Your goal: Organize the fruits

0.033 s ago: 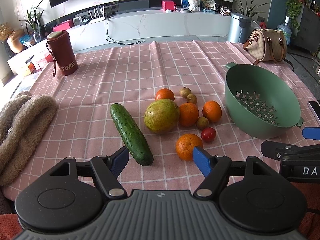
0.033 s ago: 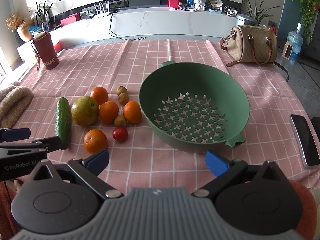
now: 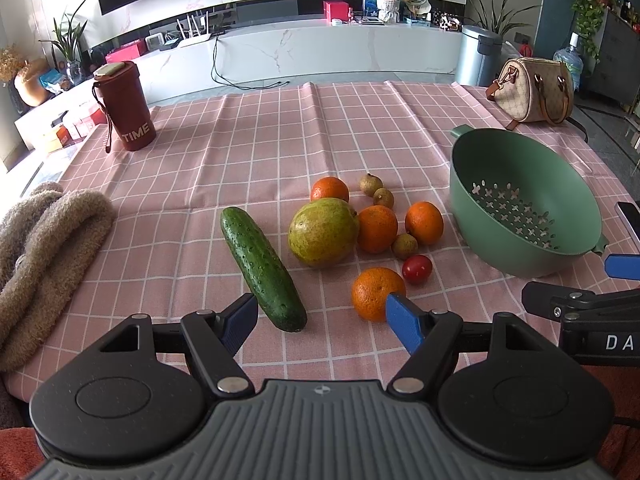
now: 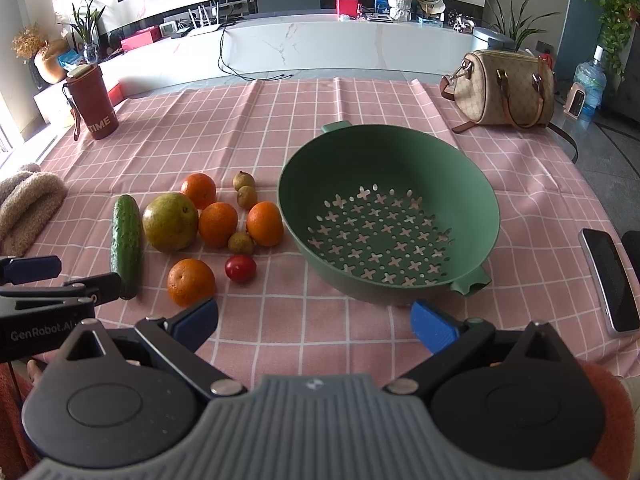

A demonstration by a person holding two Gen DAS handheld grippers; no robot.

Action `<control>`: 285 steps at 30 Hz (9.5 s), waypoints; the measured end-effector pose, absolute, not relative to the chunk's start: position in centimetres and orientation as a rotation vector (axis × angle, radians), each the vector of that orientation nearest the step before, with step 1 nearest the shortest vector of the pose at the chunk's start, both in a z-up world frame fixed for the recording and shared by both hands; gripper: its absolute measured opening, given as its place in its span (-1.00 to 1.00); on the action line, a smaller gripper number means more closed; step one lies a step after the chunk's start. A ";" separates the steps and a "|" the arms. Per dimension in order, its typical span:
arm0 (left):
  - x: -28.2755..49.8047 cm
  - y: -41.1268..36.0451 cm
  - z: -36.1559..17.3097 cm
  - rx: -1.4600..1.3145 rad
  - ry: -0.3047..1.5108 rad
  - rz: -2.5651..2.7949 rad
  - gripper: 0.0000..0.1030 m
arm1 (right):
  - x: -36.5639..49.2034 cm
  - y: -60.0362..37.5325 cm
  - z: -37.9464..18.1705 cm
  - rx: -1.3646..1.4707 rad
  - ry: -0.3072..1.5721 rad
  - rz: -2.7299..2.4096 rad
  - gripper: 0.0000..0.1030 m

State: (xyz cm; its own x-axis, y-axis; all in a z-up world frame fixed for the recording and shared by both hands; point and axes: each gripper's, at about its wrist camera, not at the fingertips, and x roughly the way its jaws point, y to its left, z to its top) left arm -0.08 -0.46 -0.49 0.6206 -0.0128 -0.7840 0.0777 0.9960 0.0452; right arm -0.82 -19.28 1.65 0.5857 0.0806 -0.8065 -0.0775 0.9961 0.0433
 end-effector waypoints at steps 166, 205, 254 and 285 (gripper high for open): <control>14.2 -14.2 -3.3 0.057 1.048 -0.494 0.03 | 14.5 -26.3 -2.5 -0.450 1.127 0.558 0.51; 4.0 -0.9 -2.2 0.084 1.033 -0.420 0.03 | 1.0 -19.1 -0.5 0.106 0.936 0.372 -0.10; 9.8 6.0 -6.8 -0.146 0.974 -0.208 -0.03 | 9.9 -10.5 -3.4 -0.242 0.850 0.458 -0.33; 9.0 6.6 -6.2 -0.186 0.988 -0.156 -0.03 | 10.6 -8.9 -4.2 -0.368 0.822 0.457 -0.34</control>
State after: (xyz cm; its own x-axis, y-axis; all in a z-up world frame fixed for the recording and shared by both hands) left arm 8.96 6.62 -6.19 0.5411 -0.2148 -0.8131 0.0462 0.9730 -0.2263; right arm 10.55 -8.92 -4.23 0.5941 0.2439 -0.7666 -0.5218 0.8421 -0.1364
